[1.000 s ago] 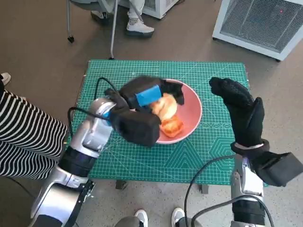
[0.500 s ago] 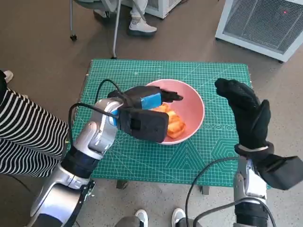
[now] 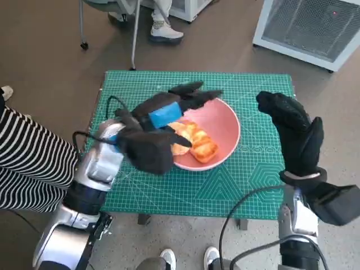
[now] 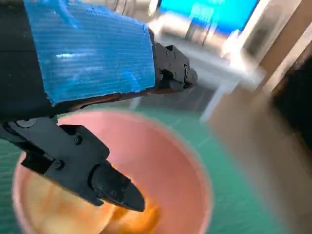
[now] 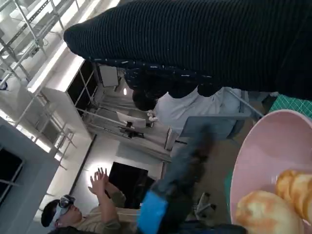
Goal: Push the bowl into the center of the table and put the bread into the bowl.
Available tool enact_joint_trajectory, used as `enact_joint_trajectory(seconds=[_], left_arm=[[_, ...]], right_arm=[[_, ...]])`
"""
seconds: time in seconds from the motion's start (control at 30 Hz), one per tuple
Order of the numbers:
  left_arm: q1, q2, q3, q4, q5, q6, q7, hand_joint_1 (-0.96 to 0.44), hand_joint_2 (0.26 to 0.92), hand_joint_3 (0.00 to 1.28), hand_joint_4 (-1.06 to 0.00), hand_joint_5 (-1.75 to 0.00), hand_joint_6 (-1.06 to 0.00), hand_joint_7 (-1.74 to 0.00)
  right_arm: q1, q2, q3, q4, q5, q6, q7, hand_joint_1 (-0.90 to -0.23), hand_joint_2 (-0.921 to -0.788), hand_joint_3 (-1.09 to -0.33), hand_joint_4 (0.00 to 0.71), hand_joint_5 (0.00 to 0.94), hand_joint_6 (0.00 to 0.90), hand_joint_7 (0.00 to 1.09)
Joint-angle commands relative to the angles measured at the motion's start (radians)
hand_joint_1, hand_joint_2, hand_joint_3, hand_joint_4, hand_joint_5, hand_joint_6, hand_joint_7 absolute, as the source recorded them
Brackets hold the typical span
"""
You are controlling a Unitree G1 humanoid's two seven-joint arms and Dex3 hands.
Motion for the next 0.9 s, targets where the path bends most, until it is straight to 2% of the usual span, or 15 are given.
enact_joint_trajectory(seconds=[0.03,0.2,0.3,0.37,0.43,0.53,0.9], left_arm=[[0.052,-0.058,0.104,0.024,-0.131,-0.151,0.094,-0.54,0.901,0.07,-0.08,-0.01,-0.23,-0.02],[0.078,-0.126,0.162,0.037,-0.271,-0.237,0.103,-0.63,0.918,0.23,-0.13,-0.03,-0.28,-0.06],[0.097,-0.17,0.182,0.027,-0.36,-0.245,0.088,-0.65,0.92,0.32,-0.14,-0.03,-0.29,-0.07],[0.109,-0.19,0.187,0.016,-0.402,-0.234,0.075,-0.68,0.921,0.38,-0.15,-0.04,-0.14,-0.36],[0.123,-0.205,0.191,0.003,-0.441,-0.213,0.062,-0.69,0.921,0.41,-0.16,-0.04,-0.07,-0.48],[0.139,-0.225,0.198,-0.012,-0.487,-0.19,0.045,-0.71,0.921,0.44,-0.16,-0.04,-0.02,-0.54],[0.167,-0.261,0.217,-0.022,-0.529,-0.211,0.01,-0.74,0.921,0.45,-0.15,-0.04,0.0,-0.55]], right_arm=[[0.003,-0.008,0.001,-0.031,-0.013,0.035,-0.022,-0.797,-0.921,-0.752,0.266,0.011,0.006,0.56],[-0.004,-0.007,0.005,-0.073,-0.029,0.05,-0.053,-0.791,-0.921,-0.746,0.26,0.007,0.014,0.56],[-0.013,-0.002,0.01,-0.097,-0.054,0.049,-0.084,-0.786,-0.921,-0.745,0.248,0.002,0.019,0.56],[-0.02,0.002,0.012,-0.106,-0.072,0.044,-0.102,-0.784,-0.921,-0.746,0.233,0.001,0.026,0.56],[-0.028,0.006,0.016,-0.112,-0.09,0.037,-0.119,-0.784,-0.921,-0.748,0.224,0.0,0.031,0.56],[-0.043,0.01,0.019,-0.111,-0.107,0.023,-0.136,-0.785,-0.921,-0.751,0.209,0.0,0.037,0.56],[-0.097,0.008,0.024,-0.076,-0.105,0.005,-0.134,-0.813,-0.921,-0.723,0.203,0.003,0.052,0.57]])
